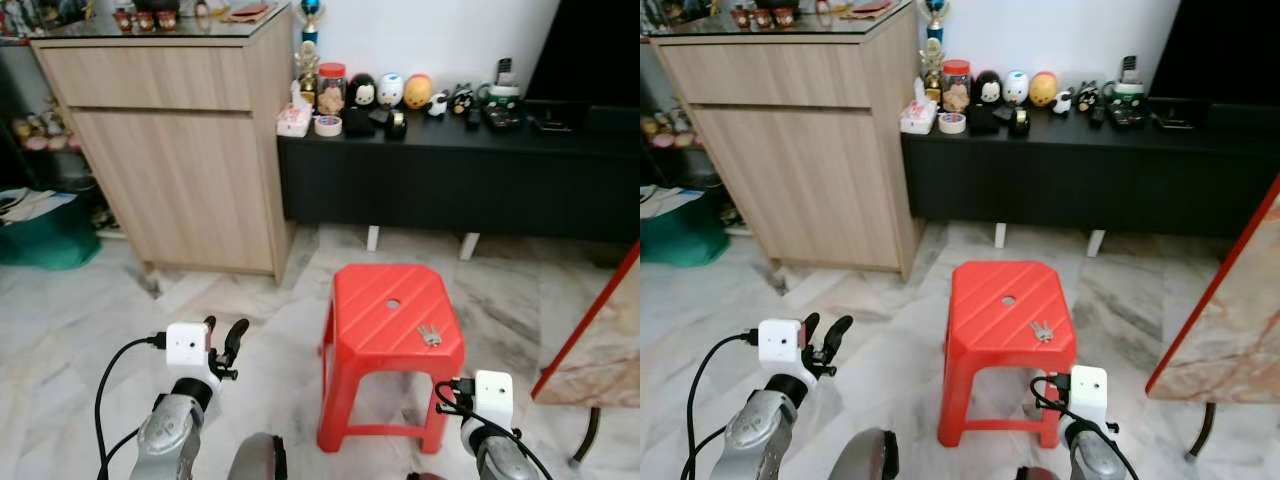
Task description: Hang keys on a hook
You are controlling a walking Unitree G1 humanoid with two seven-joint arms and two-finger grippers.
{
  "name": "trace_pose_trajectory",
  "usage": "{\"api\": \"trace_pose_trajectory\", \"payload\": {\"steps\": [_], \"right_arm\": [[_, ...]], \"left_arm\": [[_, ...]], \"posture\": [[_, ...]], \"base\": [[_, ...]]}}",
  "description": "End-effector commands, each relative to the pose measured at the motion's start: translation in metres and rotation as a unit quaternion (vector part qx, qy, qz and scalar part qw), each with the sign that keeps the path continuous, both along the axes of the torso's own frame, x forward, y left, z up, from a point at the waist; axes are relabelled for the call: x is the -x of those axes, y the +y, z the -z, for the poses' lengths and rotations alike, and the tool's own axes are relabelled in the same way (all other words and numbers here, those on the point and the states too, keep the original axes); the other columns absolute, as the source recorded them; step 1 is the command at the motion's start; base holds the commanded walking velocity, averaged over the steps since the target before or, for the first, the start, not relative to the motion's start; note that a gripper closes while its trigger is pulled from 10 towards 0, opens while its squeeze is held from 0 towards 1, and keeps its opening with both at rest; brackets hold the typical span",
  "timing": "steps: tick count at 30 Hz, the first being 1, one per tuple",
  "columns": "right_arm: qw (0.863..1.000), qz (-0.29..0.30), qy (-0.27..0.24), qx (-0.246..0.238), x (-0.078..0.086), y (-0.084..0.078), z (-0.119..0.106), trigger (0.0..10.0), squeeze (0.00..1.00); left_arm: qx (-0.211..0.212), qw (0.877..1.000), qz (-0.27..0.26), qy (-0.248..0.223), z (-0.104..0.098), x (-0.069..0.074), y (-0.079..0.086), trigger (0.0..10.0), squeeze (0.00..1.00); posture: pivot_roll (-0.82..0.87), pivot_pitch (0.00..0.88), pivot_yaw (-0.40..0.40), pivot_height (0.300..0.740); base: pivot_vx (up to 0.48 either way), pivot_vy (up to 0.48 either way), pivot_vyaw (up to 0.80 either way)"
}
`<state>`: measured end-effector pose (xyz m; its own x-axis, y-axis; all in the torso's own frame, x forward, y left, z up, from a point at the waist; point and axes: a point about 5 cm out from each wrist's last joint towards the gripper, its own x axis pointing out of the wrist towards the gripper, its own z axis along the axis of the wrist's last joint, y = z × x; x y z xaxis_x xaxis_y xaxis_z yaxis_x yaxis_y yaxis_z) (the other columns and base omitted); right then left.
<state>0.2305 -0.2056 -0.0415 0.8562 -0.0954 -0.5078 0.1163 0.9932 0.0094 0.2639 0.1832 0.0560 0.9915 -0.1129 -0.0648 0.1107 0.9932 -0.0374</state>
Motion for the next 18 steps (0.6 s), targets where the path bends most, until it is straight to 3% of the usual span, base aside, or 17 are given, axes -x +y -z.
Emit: {"api": "trace_pose_trajectory", "payload": {"steps": [1, 18], "right_arm": [[1.0, -0.006, -0.011, -0.002, -0.0065, 0.0032, -0.004, 10.0, 0.0], [1.0, 0.006, -0.024, -0.018, -0.0123, 0.0067, -0.0075, 10.0, 0.0]], "left_arm": [[-0.003, 1.0, -0.004, 0.003, 0.0004, -0.0012, 0.0029, 10.0, 0.0], [0.001, 1.0, -0.003, 0.008, 0.0024, -0.0024, 0.0012, 10.0, 0.0]], "posture": [[0.02, 0.0, -0.024, 0.627], [0.03, 0.0, -0.032, 0.627]], "base": [[0.274, 0.0, 0.8], [0.281, 0.0, 0.05]]}}
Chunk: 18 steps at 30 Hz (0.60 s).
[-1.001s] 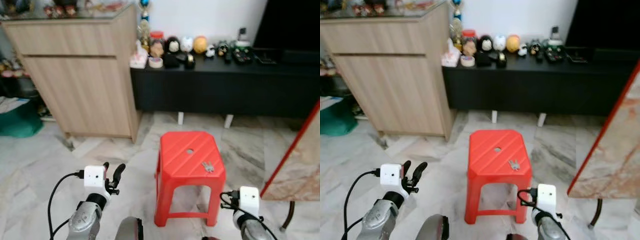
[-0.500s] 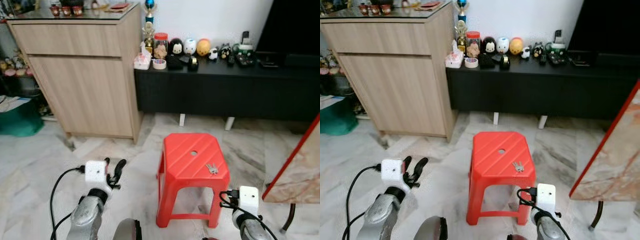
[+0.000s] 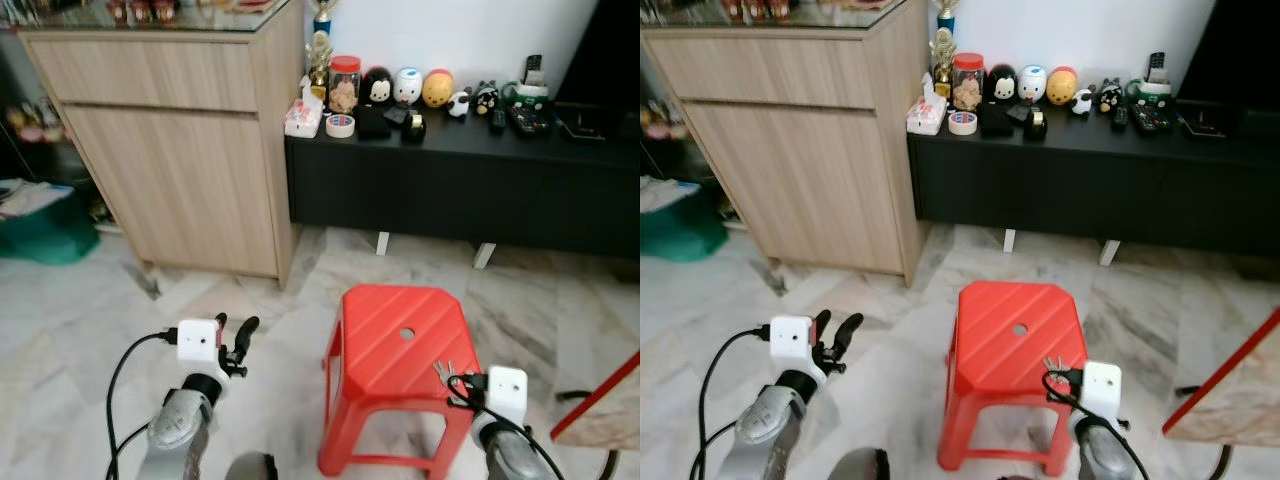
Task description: Hang keys on a hook
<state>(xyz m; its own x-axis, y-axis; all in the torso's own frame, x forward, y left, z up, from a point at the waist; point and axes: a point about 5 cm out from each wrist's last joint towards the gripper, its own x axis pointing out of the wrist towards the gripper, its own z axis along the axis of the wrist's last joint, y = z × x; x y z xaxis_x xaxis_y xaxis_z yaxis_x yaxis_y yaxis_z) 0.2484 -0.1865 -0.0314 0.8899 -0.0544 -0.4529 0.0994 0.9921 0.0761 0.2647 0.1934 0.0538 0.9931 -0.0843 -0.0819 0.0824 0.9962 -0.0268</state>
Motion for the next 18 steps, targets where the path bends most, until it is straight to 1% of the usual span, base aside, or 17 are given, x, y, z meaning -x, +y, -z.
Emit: {"api": "trace_pose_trajectory", "payload": {"steps": [1, 6, 18], "right_arm": [[1.0, 0.013, 0.01, 0.01, 0.0053, -0.012, 0.0025, 10.0, 0.0], [1.0, 0.011, 0.01, 0.009, 0.0049, -0.0114, 0.0024, 10.0, 0.0], [1.0, 0.012, 0.021, 0.011, 0.0053, -0.0112, 0.0043, 10.0, 0.0]], "left_arm": [[0.008, 1.0, 0.01, 0.0, 0.0004, -0.0017, -0.0091, 10.0, 0.0], [0.009, 1.0, 0.012, 0.0, 0.0007, -0.0013, -0.0099, 10.0, 0.0], [0.015, 0.999, 0.026, 0.015, 0.0061, 0.0022, -0.0118, 10.0, 0.0]], "posture": [[0.03, 0.0, -0.032, 0.627], [0.03, 0.0, -0.032, 0.627], [0.03, 0.0, -0.027, 0.627]], "base": [[0.281, 0.0, 0.0], [0.281, 0.0, 0.0], [0.0, 0.0, 0.0]]}}
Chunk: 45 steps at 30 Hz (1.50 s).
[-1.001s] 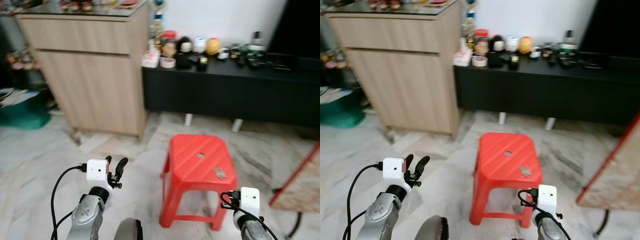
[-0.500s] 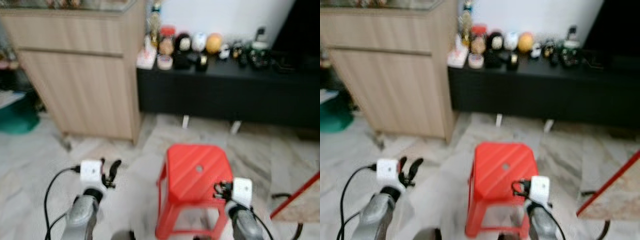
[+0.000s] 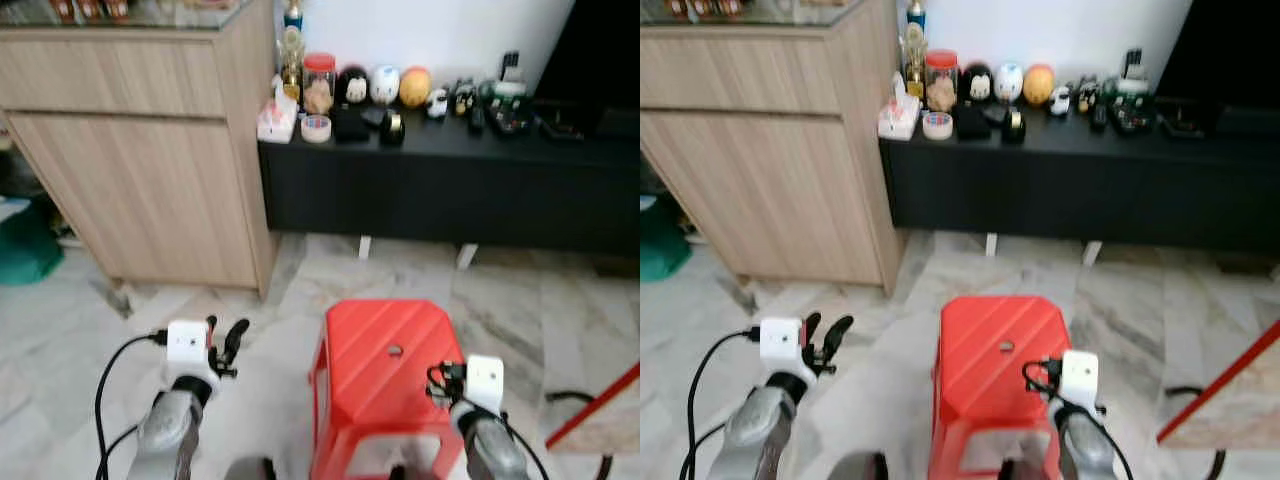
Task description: Hang keys on a hook
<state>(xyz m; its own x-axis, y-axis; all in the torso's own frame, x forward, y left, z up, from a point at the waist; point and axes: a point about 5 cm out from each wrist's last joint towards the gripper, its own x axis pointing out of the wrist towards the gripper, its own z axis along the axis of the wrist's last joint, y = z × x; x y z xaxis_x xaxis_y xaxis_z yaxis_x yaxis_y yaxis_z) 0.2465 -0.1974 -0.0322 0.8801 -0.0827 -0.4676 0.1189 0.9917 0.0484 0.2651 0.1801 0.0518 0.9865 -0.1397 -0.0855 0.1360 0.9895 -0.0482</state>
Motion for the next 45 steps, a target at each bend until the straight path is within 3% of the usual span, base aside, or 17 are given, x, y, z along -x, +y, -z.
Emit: {"api": "trace_pose_trajectory", "payload": {"steps": [1, 9, 17, 45], "right_arm": [[1.0, 0.005, 0.014, -0.003, 0.003, 0.0, 0.004, 10.0, 0.0], [0.999, 0.011, 0.049, 0.008, 0.001, -0.005, 0.005, 10.0, 0.0], [0.999, 0.012, 0.037, 0.006, -0.007, -0.005, -0.001, 10.0, 0.0], [0.999, -0.008, 0.034, 0.004, -0.007, 0.003, 0.001, 10.0, 0.0]], "left_arm": [[0.004, 1.0, 0.001, 0.015, 0.004, 0.003, 0.001, 10.0, 0.0], [0.005, 1.0, 0.008, 0.016, 0.004, 0.002, -0.002, 10.0, 0.0], [0.006, 1.0, 0.011, 0.015, 0.004, 0.0, -0.004, 10.0, 0.0], [0.003, 1.0, 0.002, 0.007, 0.001, -0.002, -0.002, 10.0, 0.0]], "posture": [[0.03, 0.0, -0.027, 0.627], [0.03, 0.0, -0.023, 0.627], [0.03, 0.0, -0.022, 0.627], [0.04, 0.0, -0.028, 0.627]], "base": [[0.0, 0.0, 0.0], [0.0, 0.0, 0.0], [0.0, 0.0, 0.0], [0.0, 0.0, 0.0]]}}
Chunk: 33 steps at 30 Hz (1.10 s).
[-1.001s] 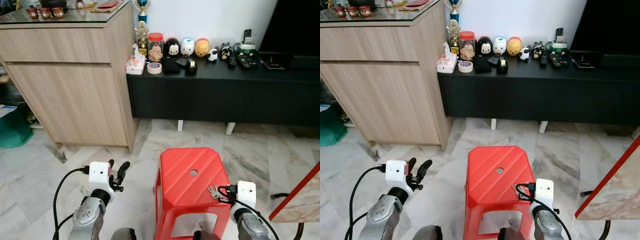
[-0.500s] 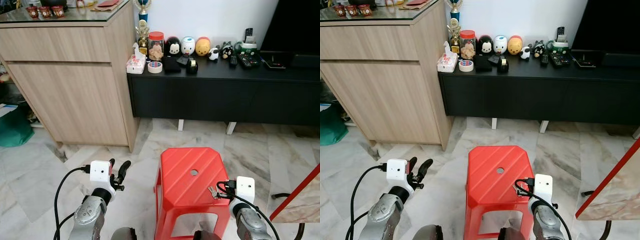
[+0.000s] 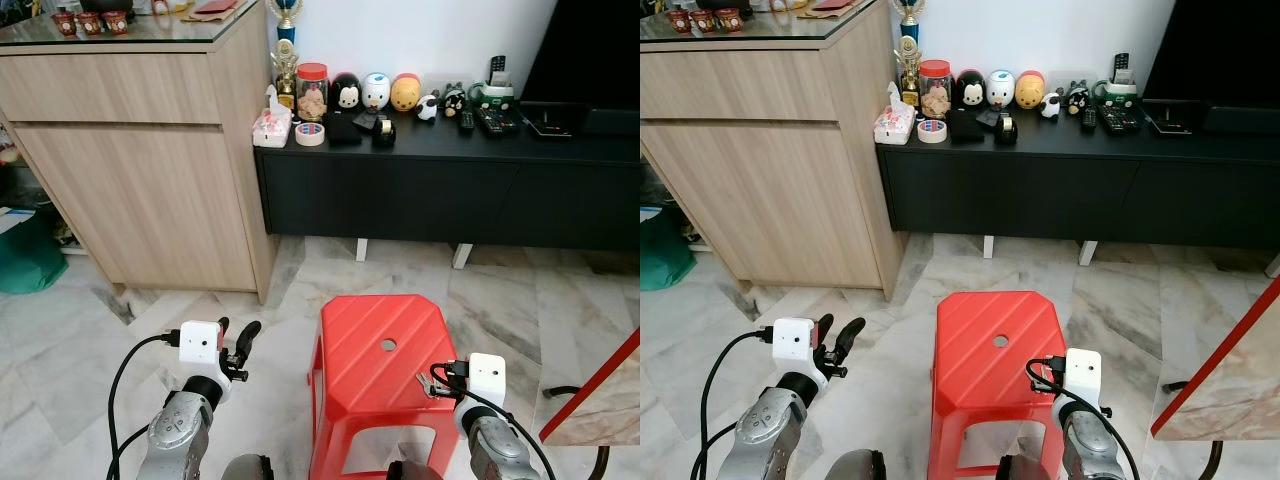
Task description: Hang keys on a hook
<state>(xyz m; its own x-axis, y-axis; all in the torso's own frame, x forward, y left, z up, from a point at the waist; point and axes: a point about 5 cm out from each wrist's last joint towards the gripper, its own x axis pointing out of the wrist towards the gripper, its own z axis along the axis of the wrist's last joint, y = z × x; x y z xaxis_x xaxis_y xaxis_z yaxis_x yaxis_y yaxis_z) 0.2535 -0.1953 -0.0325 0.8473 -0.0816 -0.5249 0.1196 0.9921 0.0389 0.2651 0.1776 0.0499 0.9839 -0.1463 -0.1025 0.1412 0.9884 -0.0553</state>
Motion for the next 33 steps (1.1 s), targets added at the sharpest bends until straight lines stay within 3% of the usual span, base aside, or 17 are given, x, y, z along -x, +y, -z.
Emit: {"api": "trace_pose_trajectory", "payload": {"steps": [1, 5, 17, 33], "right_arm": [[1.0, -0.014, -0.005, 0.001, 0.0, 0.002, 0.0, 10.0, 0.0], [1.0, -0.018, -0.003, 0.003, 0.001, 0.003, 0.0, 10.0, 0.0], [1.0, -0.011, 0.002, -0.004, 0.004, 0.003, 0.003, 10.0, 0.0], [1.0, -0.009, 0.022, -0.007, 0.011, 0.0, 0.009, 10.0, 0.0]], "left_arm": [[0.0, 1.0, -0.002, -0.003, -0.001, -0.002, 0.0, 10.0, 0.0], [0.0, 1.0, -0.002, -0.003, -0.001, -0.002, 0.0, 10.0, 0.0], [-0.002, 1.0, 0.002, -0.005, -0.002, -0.001, 0.0, 10.0, 0.0], [-0.004, 1.0, 0.005, -0.008, -0.003, -0.001, 0.0, 10.0, 0.0]], "posture": [[0.04, 0.0, -0.028, 0.627], [0.04, 0.0, -0.027, 0.627], [0.04, 0.0, -0.026, 0.627], [0.05, 0.0, -0.026, 0.627]], "base": [[0.0, 0.0, 0.65], [0.0, 0.0, 0.76], [0.04, 0.0, 0.0], [0.27, 0.0, 0.0]]}}
